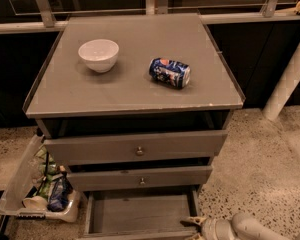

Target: Open bottom drawer

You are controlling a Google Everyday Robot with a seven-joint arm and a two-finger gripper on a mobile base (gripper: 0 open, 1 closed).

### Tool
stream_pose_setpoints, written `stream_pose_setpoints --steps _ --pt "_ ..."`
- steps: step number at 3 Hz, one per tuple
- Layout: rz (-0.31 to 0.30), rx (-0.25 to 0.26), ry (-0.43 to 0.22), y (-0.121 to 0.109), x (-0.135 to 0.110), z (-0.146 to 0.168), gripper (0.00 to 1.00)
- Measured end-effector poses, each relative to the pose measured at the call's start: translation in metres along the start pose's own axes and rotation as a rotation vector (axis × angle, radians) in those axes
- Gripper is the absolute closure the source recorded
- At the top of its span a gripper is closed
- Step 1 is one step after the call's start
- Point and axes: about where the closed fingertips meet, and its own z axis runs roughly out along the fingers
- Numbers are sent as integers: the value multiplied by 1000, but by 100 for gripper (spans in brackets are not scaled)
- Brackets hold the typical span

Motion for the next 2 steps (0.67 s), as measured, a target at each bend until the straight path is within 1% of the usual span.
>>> stream_pose_setpoints --steps 1,2 --pt "0 0 0 0 0 0 0" --pt "0 0 0 0 0 0 0"
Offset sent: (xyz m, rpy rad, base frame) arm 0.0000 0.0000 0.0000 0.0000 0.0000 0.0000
